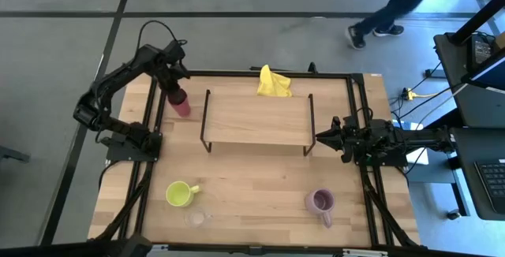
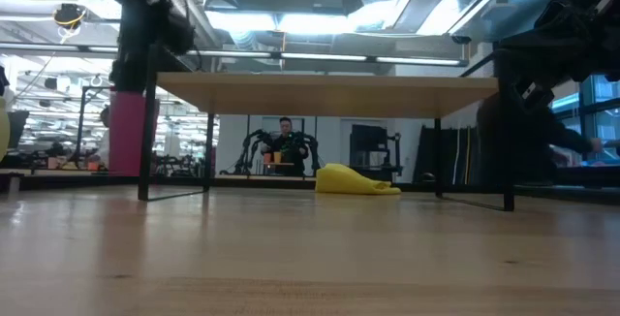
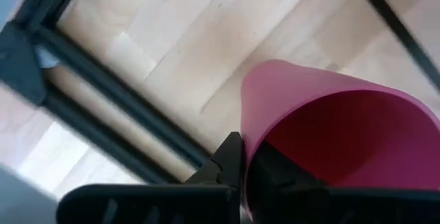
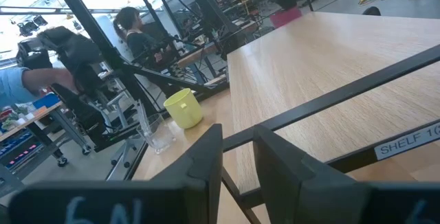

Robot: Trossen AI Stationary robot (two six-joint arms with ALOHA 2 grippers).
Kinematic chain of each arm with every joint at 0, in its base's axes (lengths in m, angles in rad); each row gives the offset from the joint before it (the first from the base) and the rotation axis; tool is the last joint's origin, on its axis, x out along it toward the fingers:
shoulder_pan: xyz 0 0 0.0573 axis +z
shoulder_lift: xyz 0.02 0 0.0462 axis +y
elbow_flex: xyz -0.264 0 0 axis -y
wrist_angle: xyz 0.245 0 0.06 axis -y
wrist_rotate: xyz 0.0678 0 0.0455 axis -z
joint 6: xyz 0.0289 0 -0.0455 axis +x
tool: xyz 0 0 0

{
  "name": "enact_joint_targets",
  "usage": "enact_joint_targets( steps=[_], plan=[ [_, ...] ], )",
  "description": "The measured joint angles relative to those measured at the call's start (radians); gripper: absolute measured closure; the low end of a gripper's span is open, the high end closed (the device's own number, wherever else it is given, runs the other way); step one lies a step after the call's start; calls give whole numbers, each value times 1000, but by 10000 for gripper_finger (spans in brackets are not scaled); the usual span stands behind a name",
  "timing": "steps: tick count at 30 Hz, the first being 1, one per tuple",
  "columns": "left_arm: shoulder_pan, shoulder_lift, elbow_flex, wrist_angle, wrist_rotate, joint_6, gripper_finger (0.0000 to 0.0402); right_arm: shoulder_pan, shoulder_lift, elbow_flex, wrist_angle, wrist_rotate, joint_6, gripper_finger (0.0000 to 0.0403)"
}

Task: Stack small to large cups/mugs on shelf
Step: Put the pink cup on the shelf

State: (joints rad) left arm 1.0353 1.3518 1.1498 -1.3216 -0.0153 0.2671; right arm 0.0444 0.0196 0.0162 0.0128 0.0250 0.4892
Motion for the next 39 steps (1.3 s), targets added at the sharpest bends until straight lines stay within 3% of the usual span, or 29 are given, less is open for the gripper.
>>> enact_joint_targets(
  steps=[6, 9, 12, 14, 23, 28, 36, 39],
  plan=[
    [-85, -19, 303, -242, -17, -174, 400, 0, 0, 0, 0, 0, 0, 318],
    [-162, -23, 434, -242, -7, -285, 400, 0, 0, 0, 0, 0, 0, 318],
    [-268, -33, 531, -255, 88, -373, 400, 0, 0, 0, 0, 0, 0, 318],
    [-351, -32, 585, -246, 80, -431, 401, 0, 0, 0, 0, 0, 0, 318],
    [-664, -20, 647, -251, 49, -667, 401, 0, 0, 0, 0, 0, 0, 318],
    [-843, 83, 685, -254, 2, -734, 401, 0, 0, 0, 0, 0, 0, 318],
    [-831, 332, 975, -246, -39, -623, 401, 0, 0, 0, 0, 0, 0, 318],
    [-784, 354, 981, -248, 44, -613, 401, 0, 0, 0, 0, 0, 0, 318]
  ],
)
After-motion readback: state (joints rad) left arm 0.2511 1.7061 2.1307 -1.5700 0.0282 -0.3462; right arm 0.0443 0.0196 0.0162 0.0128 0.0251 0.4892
